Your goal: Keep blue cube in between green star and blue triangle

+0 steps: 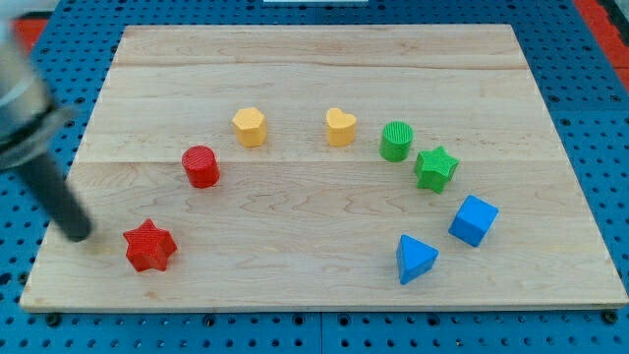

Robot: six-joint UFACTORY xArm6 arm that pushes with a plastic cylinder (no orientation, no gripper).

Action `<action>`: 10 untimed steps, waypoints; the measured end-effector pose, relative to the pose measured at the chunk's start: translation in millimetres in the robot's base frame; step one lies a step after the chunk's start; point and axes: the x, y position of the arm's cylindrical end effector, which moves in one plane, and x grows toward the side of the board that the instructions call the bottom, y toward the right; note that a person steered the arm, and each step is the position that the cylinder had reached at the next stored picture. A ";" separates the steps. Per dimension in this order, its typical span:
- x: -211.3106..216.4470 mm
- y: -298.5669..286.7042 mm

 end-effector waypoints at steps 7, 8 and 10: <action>49.0 330.4; 47.8 395.5; 32.2 497.2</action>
